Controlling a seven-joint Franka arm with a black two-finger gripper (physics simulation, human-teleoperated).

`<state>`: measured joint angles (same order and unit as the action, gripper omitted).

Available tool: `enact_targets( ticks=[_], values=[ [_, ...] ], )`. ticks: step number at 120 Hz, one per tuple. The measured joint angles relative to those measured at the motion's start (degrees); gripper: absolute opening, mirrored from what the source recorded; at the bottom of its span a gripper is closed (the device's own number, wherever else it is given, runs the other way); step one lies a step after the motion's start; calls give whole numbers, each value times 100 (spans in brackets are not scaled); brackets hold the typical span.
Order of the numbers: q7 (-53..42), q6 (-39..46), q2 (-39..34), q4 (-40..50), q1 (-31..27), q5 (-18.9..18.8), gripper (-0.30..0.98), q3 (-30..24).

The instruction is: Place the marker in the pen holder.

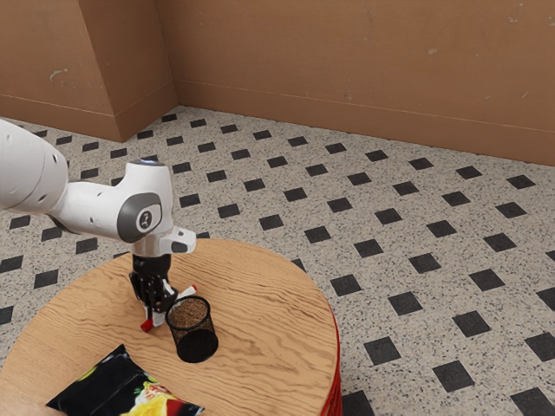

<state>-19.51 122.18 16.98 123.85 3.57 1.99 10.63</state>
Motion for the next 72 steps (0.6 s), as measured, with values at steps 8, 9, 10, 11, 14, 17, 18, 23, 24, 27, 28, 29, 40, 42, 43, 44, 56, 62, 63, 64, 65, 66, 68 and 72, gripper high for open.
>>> enact_targets(
  ticks=[8, 9, 10, 11, 14, 17, 18, 23, 24, 27, 28, 29, 40, 42, 43, 44, 56, 62, 63, 64, 65, 66, 68, 72],
  values=[
    [34, -3, -1, -2, -1, -28, -5, 0],
    [38, -3, -1, -4, -2, -32, -5, 0],
    [42, -3, -2, -6, -2, -35, -5, 0],
    [47, -3, -3, -8, -2, -39, -6, 0],
    [60, -2, -13, -12, 0, -51, -6, 0],
    [74, -2, -26, -17, 2, -65, -7, 0],
    [78, -2, -32, -19, 3, -72, -7, 0],
    [100, 0, -66, -30, 4, -106, -8, 0],
    [105, 0, -72, -32, 4, -112, -8, 0],
    [119, 1, -91, -36, 4, -129, -9, 0],
    [123, 2, -99, -37, 4, -134, -9, 0],
    [127, 2, -107, -38, 3, -139, -9, 0],
    [175, 1, -222, -71, -2, -227, -10, 1],
    [183, 0, -249, -84, -3, -247, -10, 2],
    [187, -1, -263, -91, -3, -258, -10, 2],
    [191, -2, -279, -99, -4, -271, -10, 2],
    [236, -89, -510, -257, -14, -430, -10, 7],
    [256, -178, -643, -375, -5, -512, -10, 4],
    [259, -196, -670, -390, 0, -523, -10, 3],
    [262, -214, -695, -404, 5, -533, -10, 3],
    [266, -233, -719, -418, 11, -544, -10, 3],
    [270, -254, -750, -431, 18, -554, -10, 1],
    [277, -297, -805, -456, 37, -571, -10, -1],
    [291, -395, -903, -533, 73, -601, -10, -15]
  ],
)
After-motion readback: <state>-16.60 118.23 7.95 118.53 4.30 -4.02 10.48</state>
